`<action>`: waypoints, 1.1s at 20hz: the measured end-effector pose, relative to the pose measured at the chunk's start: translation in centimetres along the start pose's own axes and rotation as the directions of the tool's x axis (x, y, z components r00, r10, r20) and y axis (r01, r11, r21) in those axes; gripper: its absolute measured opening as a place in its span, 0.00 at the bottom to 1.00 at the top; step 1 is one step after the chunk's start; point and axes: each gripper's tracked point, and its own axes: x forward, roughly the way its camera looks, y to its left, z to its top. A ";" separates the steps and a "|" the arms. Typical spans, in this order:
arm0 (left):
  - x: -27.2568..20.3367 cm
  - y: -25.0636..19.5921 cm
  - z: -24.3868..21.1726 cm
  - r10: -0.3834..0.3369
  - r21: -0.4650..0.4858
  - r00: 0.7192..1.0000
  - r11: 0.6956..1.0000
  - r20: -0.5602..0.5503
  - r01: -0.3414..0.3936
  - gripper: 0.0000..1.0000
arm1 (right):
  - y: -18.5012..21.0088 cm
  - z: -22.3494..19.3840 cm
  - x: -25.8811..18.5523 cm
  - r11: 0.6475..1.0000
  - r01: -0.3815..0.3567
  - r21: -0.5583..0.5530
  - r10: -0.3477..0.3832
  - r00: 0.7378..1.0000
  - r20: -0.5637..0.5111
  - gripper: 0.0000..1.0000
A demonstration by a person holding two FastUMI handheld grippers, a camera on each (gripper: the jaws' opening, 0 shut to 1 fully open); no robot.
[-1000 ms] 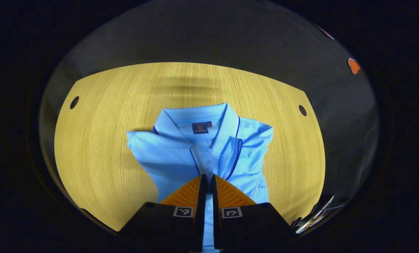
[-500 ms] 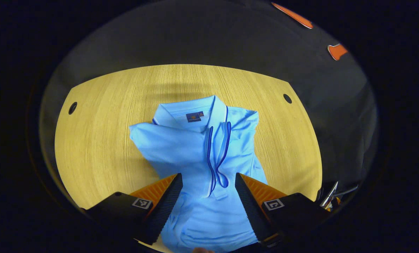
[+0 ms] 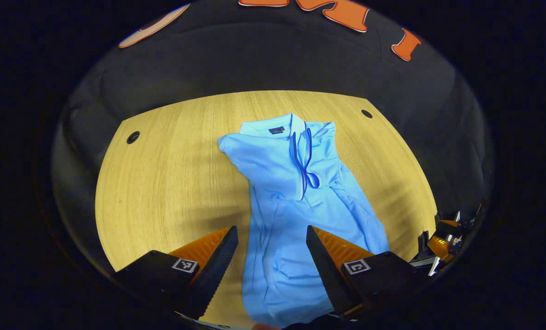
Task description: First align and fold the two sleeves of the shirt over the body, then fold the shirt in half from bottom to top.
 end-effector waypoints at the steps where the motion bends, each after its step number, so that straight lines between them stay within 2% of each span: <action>1: -0.5 0.2 -1.0 0.002 -0.003 1.000 1.000 0.010 -0.002 0.99 | 0.2 -0.6 0.3 1.000 -0.004 -0.007 0.004 1.000 -0.019 0.95; 2: -1.1 0.4 -2.4 0.008 0.002 1.000 1.000 0.014 -0.008 0.96 | 0.6 -1.2 0.6 1.000 -0.018 -0.009 0.018 0.999 -0.040 0.96; 4: -1.9 1.3 -5.8 0.039 0.030 0.999 0.999 -0.012 -0.039 0.99 | 1.6 -2.6 0.9 0.999 -0.047 -0.021 0.045 0.996 -0.080 0.96; 6: -2.2 1.7 -9.7 0.059 0.044 0.996 0.997 -0.066 -0.056 0.96 | 2.4 -3.8 1.4 0.997 -0.065 -0.051 0.058 0.991 -0.119 0.96; 8: -1.9 1.8 -12.9 0.080 0.050 0.991 0.996 -0.110 -0.075 0.99 | 2.8 -4.6 2.0 0.994 -0.078 -0.077 0.065 0.984 -0.164 0.96; 14: -3.4 1.5 -21.5 0.075 0.051 0.972 0.997 -0.221 -0.065 0.99 | 3.7 -6.7 2.4 0.989 -0.101 -0.112 0.073 0.970 -0.233 0.96; 18: -4.8 0.9 -24.7 0.057 -0.002 0.964 0.998 -0.260 -0.060 0.99 | 4.1 -8.1 1.9 0.990 -0.104 -0.097 0.074 0.959 -0.275 0.96; 19: -4.9 0.8 -25.3 0.056 -0.005 0.962 0.998 -0.268 -0.059 0.96 | 4.3 -8.5 1.9 0.990 -0.106 -0.094 0.076 0.955 -0.286 0.96; 20: -4.9 0.8 -26.1 0.067 0.003 0.959 0.998 -0.275 -0.069 1.00 | 4.4 -9.1 1.8 0.990 -0.107 -0.095 0.074 0.951 -0.301 0.96; 22: -5.1 1.0 -27.7 0.078 0.017 0.951 0.997 -0.300 -0.076 0.99 | 4.9 -10.2 1.7 0.989 -0.110 -0.100 0.072 0.944 -0.323 0.96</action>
